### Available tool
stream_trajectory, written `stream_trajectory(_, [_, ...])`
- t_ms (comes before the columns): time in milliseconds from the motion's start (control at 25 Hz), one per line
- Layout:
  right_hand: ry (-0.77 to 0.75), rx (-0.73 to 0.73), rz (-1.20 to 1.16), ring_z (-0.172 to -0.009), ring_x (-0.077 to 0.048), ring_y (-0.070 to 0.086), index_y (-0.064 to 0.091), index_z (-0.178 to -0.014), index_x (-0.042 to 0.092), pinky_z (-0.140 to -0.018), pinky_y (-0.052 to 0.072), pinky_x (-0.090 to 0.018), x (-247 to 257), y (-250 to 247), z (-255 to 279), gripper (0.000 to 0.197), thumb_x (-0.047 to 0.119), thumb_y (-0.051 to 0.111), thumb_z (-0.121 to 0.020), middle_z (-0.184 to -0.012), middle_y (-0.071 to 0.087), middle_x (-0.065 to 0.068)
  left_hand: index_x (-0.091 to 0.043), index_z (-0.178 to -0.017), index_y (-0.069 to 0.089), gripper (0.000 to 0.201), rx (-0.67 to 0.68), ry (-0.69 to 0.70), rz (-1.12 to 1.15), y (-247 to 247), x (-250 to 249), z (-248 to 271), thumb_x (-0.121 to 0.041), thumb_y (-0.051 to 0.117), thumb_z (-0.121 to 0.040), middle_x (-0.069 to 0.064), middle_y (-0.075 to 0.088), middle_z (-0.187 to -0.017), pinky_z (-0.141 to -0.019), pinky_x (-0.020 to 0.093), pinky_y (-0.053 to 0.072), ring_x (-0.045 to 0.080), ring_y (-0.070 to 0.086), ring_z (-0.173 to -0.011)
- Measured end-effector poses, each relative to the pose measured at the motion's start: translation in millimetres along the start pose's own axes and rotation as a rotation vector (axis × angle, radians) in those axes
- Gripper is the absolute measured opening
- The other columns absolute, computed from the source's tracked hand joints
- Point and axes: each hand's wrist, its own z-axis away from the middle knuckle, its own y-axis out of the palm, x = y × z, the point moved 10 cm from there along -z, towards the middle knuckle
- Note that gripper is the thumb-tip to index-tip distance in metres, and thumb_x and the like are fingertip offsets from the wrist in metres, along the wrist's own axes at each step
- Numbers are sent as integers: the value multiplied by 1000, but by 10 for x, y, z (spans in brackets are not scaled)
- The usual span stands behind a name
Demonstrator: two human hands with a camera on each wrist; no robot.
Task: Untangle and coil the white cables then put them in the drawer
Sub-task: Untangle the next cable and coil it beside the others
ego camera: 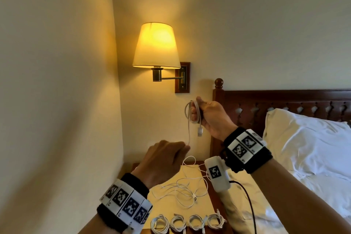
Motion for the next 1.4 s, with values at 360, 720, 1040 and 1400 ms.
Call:
stream_trajectory(360, [-60, 150, 348, -65, -17, 57, 65, -96, -1, -61, 50, -23, -191, 259, 84, 31, 18, 41, -103, -75, 61, -9, -22, -90, 63, 28, -297, 112, -113, -777, -199, -485, -44, 47, -97, -5, 68, -71, -53, 23, 41, 11, 60, -59])
stream_trajectory(720, [57, 174, 184, -50, -10, 37, 59, -90, 7, -53, 36, -22, -204, 332, 119, 37, 26, 32, -106, -54, 40, 4, -21, -100, 72, 46, -318, -176, 303, -690, 310, -529, -57, 47, -85, -3, 61, -87, -70, 23, 40, 8, 55, -82])
stream_trajectory(1040, [84, 79, 188, -46, -10, 33, 53, -74, 11, -54, 34, -25, -192, 306, 82, 40, 29, 35, -105, -51, 36, 5, -15, -76, 54, 44, -87, -465, 1029, -224, 354, -391, -53, 45, -94, 0, 44, -61, -46, 21, 26, 8, 30, -48])
stream_trajectory(1400, [-18, 49, 307, -58, -13, 55, 64, -91, 9, -61, 48, -23, -257, 289, 80, 33, 28, 40, -104, -64, 58, 1, -19, -78, 55, 41, -234, -444, 740, -353, 358, -333, -41, 31, -103, -6, 42, -61, -51, 21, 30, 8, 36, -53])
